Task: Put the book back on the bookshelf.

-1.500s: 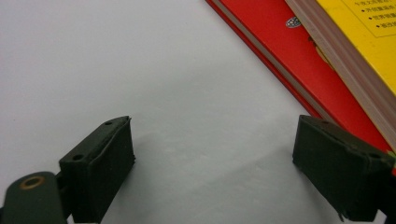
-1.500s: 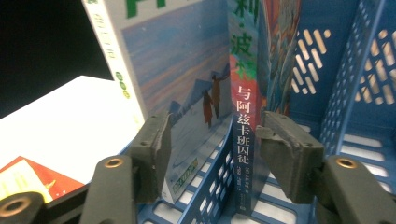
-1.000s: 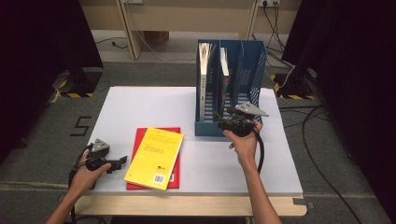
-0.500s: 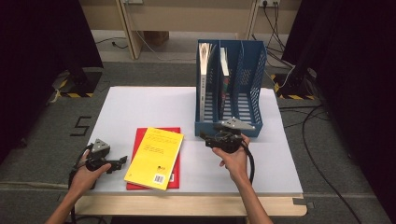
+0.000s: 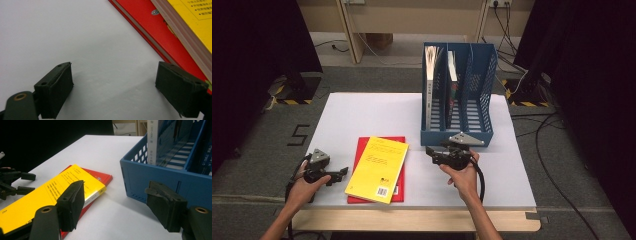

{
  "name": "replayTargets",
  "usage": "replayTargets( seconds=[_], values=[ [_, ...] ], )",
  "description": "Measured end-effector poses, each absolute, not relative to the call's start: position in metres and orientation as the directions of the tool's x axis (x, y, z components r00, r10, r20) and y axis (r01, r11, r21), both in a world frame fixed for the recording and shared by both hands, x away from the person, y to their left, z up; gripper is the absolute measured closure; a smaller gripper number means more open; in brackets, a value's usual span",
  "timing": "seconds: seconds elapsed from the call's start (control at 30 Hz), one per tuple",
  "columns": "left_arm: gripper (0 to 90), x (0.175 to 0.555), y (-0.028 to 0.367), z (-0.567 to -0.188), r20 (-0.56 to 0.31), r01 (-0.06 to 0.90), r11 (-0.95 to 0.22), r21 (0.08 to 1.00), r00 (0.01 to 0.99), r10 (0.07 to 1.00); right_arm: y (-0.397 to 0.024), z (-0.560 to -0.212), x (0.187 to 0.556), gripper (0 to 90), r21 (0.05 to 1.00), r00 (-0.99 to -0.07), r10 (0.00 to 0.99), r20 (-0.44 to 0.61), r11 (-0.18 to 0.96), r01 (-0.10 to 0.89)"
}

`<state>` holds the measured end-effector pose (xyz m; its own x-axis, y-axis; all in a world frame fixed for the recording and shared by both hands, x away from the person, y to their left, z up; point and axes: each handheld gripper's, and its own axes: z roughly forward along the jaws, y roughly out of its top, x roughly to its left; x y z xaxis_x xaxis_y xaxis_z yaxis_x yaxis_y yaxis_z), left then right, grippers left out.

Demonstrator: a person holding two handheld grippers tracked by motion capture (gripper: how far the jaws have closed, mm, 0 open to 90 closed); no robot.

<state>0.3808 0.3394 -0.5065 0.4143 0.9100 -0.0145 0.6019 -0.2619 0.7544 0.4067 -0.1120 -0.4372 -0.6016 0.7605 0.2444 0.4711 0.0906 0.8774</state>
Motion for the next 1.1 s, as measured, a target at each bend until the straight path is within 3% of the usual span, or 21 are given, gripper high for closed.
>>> replayTargets(
  seconds=[0.93,1.1],
  values=[
    [14.7,0.378,0.341,-0.505,-0.021,0.601,-0.268,0.753,0.429,0.903,-0.096,-0.465,0.402,28.0,0.829,-0.620,0.732,0.284,0.138,0.542],
    [14.7,0.376,0.344,-0.500,-0.053,0.588,-0.221,0.778,0.412,0.910,-0.095,-0.468,0.403,27.8,0.822,-0.618,0.730,0.291,0.140,0.552]
  ],
)
